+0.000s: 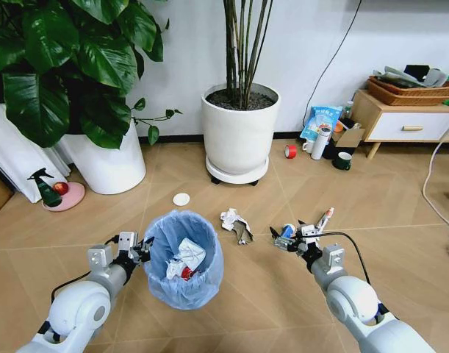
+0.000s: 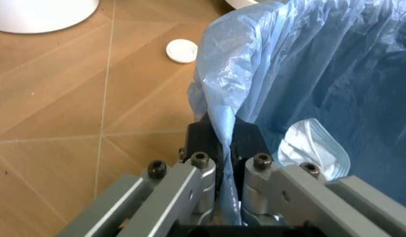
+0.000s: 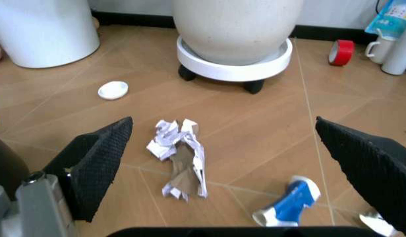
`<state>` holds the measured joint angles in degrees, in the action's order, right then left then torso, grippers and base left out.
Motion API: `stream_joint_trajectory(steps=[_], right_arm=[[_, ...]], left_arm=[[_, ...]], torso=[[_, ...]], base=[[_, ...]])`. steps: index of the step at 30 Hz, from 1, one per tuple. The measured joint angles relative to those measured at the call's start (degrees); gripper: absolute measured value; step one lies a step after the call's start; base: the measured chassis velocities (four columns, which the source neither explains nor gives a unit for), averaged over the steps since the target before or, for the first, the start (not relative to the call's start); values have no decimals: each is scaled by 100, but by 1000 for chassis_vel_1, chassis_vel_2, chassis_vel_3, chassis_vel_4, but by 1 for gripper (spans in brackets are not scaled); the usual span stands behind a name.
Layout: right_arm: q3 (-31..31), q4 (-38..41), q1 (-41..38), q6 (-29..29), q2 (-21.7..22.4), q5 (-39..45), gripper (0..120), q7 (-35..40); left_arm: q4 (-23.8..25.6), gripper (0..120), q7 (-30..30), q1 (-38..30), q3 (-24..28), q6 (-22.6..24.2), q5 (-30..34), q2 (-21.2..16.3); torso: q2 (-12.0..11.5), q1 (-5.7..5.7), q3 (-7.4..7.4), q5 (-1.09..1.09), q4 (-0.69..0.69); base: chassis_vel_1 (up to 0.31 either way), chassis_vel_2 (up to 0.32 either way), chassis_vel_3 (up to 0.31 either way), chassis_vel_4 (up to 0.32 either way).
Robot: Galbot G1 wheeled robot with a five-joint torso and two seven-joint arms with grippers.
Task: Pick up the trash bin and place the garbage on the floor into it.
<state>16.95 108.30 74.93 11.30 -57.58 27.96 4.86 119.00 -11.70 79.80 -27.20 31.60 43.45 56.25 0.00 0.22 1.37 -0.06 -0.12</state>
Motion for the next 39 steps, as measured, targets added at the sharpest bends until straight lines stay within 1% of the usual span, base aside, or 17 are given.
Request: stream_joint_trajectory(steps=[9, 12, 17, 19, 20, 21, 23, 25, 27, 28, 31, 32, 33, 34, 39], right_arm=[[-58, -19, 13, -12, -9, -34, 100, 3], [-89, -19, 15, -11, -11, -42, 100, 7], [-118, -19, 5, -12, -11, -47, 100, 15], [-133, -21, 22, -10, -11, -61, 100, 16], [-145, -24, 34, -11, -9, -73, 100, 16], [-145, -24, 34, -11, -9, -73, 100, 16], [-169, -73, 57, -12, 2, -88, 100, -22], [-194, -285, 60, -120, 37, -180, 100, -291], [-200, -336, 61, -143, 49, -206, 100, -375], [-217, -546, 52, -221, 98, -295, 100, -783], [-255, -755, 15, -291, 137, -355, 100, -1101], [-305, -970, -58, -383, 154, -418, 100, -1391], [-318, -1023, -80, -400, 156, -435, 100, -1452], [-408, -1254, -175, -433, 150, -476, 100, -1629], [-573, -1638, -361, -461, 71, -569, 100, -1833]], left_arm=[[-20, 0, 9, -2, 2, -32, -8, 4], [-21, 0, 11, -9, 2, -35, -8, -4], [-23, 0, 12, -23, 1, -40, -4, -5], [-25, 0, 12, -20, 0, -44, -4, 1], [-24, 0, 12, -17, -1, -49, -5, 6], [-24, 0, 12, -17, -1, -49, -5, 6], [-25, 0, 12, -8, -4, -51, -5, 16], [-9, 0, 2, 8, -25, -54, -6, 30], [-1, 0, -1, 14, -30, -53, -6, 32], [58, 0, -28, 55, -77, -6, 19, 30], [120, 0, -80, 119, -142, 63, 73, 2], [145, 0, -109, 167, -217, 99, 105, -27], [147, 0, -113, 179, -242, 104, 112, -33], [138, 0, -118, 220, -361, 110, 146, -52], [6, 0, 48, 239, -591, 93, 195, -48]], torso=[[0, 0, 0, 1, -3], [0, 0, 0, 3, -1], [0, 0, 0, 1, -2], [0, 1, 2, 4, -1], [0, 1, 1, -1, -1], [0, 1, 1, -1, -1], [-1, 2, 3, 2, -1], [-1, 2, 2, 1, -1], [-1, 2, 3, 1, -1], [0, 1, 0, 1, -2], [0, 0, -1, 2, -3], [0, -1, -1, 3, -2], [0, -1, -1, 3, -2], [0, -1, -1, 2, -1], [0, -1, 0, 1, -1]], base=[[-185, 151, 172, -166], [-224, 234, 256, -210], [-241, 249, 248, -253], [-216, 245, 232, -233], [-199, 219, 172, -204], [-199, 219, 172, -204], [-139, 168, 172, -173], [-100, 79, 84, -46], [-50, 21, 21, -23], [0, 0, 0, 0], [32, -33, -58, 23], [47, -66, -67, 51], [36, -66, -67, 61], [37, -48, -35, 57], [15, -11, -14, 23]])
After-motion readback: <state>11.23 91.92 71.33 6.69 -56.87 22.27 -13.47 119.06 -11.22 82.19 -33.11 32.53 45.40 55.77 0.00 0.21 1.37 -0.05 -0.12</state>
